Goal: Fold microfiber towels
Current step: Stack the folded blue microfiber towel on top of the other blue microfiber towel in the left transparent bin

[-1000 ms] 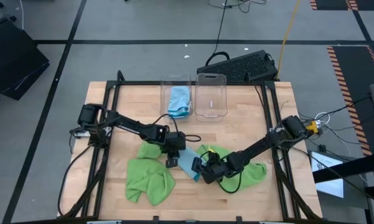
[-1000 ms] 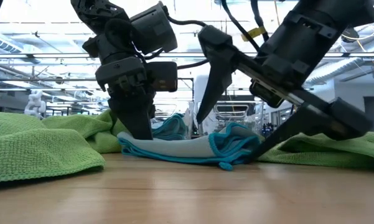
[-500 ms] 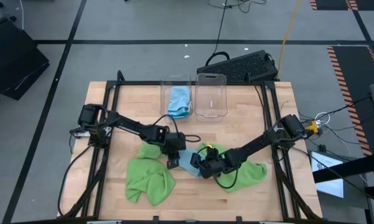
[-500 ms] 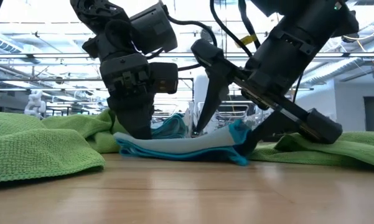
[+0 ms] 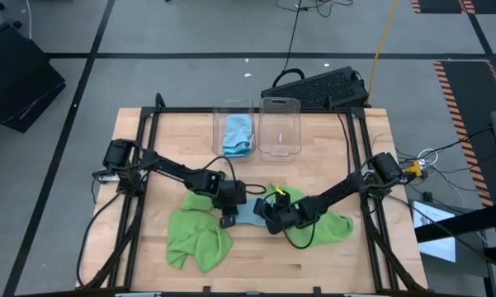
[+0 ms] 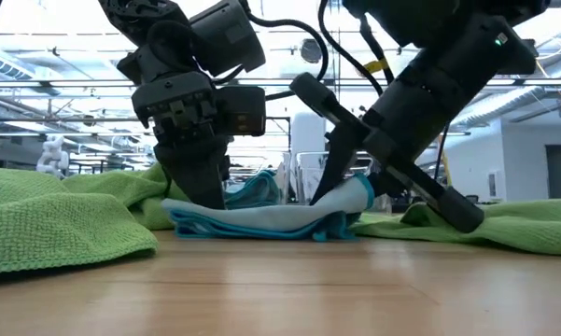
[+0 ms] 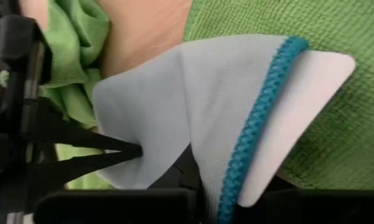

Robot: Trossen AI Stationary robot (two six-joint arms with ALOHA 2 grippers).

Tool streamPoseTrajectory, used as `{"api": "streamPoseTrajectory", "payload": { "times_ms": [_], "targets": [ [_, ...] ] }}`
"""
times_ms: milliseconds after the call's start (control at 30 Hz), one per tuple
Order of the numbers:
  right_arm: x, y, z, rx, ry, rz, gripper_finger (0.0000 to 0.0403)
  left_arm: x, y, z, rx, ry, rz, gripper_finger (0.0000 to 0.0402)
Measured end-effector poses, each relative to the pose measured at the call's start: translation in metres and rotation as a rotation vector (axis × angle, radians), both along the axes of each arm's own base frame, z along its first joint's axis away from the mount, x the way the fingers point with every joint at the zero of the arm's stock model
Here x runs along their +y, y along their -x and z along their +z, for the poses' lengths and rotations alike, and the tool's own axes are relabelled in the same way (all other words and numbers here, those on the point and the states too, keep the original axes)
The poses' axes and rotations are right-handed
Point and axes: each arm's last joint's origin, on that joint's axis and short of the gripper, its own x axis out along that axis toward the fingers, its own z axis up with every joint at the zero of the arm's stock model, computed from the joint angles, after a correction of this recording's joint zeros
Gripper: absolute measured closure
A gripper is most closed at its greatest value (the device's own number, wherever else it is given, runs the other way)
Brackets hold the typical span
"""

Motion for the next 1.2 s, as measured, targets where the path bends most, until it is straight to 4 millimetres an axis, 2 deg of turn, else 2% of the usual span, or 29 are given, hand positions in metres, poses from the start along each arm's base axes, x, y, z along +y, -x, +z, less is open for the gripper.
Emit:
{"api": "streamPoseTrajectory", "payload": {
  "times_ms": [167, 333, 500, 667, 867, 1033, 1200],
  "targets": [
    [0.001, -0.003, 0.002, -0.046, -0.002, 0.019, 0.0374, 0.005, 0.000, 0.000, 0.009, 0.031, 0.007, 0.0397],
    [0.007, -0.011, 0.010, -0.127, -0.035, 0.157, 0.0383, 0.012, 0.009, 0.016, 0.056, 0.085, 0.034, 0.0384],
    [0.012, -0.016, 0.017, -0.192, -0.069, 0.260, 0.0383, 0.016, 0.028, 0.052, 0.055, 0.097, 0.057, 0.0328],
    [0.012, -0.019, 0.030, -0.260, -0.033, 0.332, 0.0381, 0.018, 0.051, 0.093, -0.011, 0.125, 0.095, 0.0269],
    [0.003, -0.017, 0.060, -0.316, 0.100, 0.416, 0.0382, 0.019, 0.070, 0.130, -0.125, 0.170, 0.139, 0.0208],
    [-0.011, -0.013, 0.098, -0.399, 0.260, 0.483, 0.0382, 0.020, 0.078, 0.144, -0.180, 0.189, 0.150, 0.0169],
    [-0.027, 0.002, 0.134, -0.432, 0.336, 0.493, 0.0382, 0.024, 0.083, 0.160, -0.276, 0.220, 0.175, 0.0136]
  ]
}}
